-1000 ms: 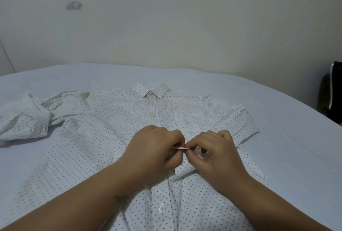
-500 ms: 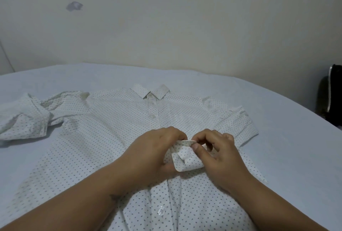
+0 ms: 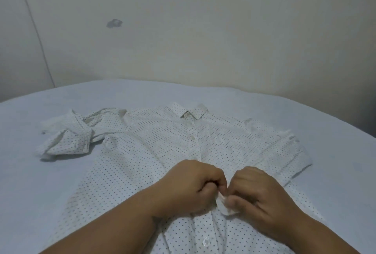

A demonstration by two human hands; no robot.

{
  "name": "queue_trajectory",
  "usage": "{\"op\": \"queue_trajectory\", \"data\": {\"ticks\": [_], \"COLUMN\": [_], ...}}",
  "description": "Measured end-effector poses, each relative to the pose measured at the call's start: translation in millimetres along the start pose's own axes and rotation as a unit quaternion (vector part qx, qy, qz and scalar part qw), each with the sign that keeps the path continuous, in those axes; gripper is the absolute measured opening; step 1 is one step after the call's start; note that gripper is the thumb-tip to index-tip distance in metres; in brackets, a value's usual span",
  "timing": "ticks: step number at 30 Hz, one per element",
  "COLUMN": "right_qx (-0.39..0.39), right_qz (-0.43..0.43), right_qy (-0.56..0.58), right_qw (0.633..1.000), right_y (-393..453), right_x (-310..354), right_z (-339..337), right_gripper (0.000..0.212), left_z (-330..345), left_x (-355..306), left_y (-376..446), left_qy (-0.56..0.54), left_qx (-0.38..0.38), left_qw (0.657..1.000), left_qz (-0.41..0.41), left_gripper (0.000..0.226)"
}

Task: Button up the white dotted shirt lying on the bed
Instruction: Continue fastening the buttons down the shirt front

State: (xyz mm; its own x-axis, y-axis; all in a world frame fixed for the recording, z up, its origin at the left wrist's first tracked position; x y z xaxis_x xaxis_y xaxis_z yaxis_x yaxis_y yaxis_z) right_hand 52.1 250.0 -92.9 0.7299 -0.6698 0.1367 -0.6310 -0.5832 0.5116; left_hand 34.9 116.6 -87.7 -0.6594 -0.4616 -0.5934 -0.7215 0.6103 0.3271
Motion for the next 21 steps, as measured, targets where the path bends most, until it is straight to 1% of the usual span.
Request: {"op": "queue_trajectory", "data": {"ticks": [2,3,5,7,9,11,13,15,17,21], "right_qx": [0.009,0.011,0.015,0.027,0.037,0.044,0.036,0.027,0.031,0.060], "right_qz": [0.008,0.010,0.016,0.033,0.058,0.085,0.101,0.114,0.103,0.066], "right_qy": [-0.001,-0.006,-0.015,-0.006,0.030,0.067,0.081,0.105,0.120,0.135], "right_qw": [1.000,1.000,1.000,0.999,0.997,0.993,0.991,0.988,0.987,0.987], "right_y": [-0.6,-0.3,-0.2,0.3,1.7,3.8,9.2,18.1,32.1,63.2], "right_x": [-0.8,-0.5,0.2,-0.2,-1.9,-3.8,-4.4,-1.7,7.2,37.0], "right_z": [2.3,3.6,5.0,6.4,5.0,2.3,-0.9,-3.2,-1.1,13.9], "right_gripper": [0.050,0.047,0.033,0.023,0.023,0.023,0.023,0.022,0.022,0.023], "left_z": [-0.9,-1.6,-1.9,-7.0,-19.5,-38.4,-63.4,-89.8,-117.2,-164.8], "left_x": [2.1,3.2,4.5,8.3,15.9,29.9,48.9,66.7,85.1,123.4], "left_y": [-0.3,-1.0,-1.9,-4.5,-6.6,-11.1,-22.5,-39.2,-59.8,-107.0], "left_qy": [-0.018,-0.014,0.024,0.086,0.133,0.150,0.158,0.186,0.233,0.326], "left_qx": [0.002,-0.002,-0.017,-0.057,-0.113,-0.160,-0.192,-0.213,-0.225,-0.240], "left_qw": [1.000,1.000,0.999,0.995,0.984,0.972,0.959,0.942,0.916,0.839], "left_qz": [-0.014,-0.016,-0.015,-0.017,-0.036,-0.083,-0.137,-0.181,-0.236,-0.363], "left_gripper": [0.026,0.025,0.020,0.016,0.015,0.018,0.020,0.021,0.024,0.035]}}
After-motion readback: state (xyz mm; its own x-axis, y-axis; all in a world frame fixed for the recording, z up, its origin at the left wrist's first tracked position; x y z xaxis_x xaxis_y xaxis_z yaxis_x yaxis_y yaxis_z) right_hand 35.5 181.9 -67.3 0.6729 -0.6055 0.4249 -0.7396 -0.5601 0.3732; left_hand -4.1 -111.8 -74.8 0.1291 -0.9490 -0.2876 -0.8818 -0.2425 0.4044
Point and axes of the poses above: each hand's wrist, its own y-axis towards the middle knuckle, its own z-axis out of the palm, x = y × z, the point moved 6 cm from there along y, towards the middle knuckle, and after that the axes turned 11 degrees about -y, right-handed, at the moved point
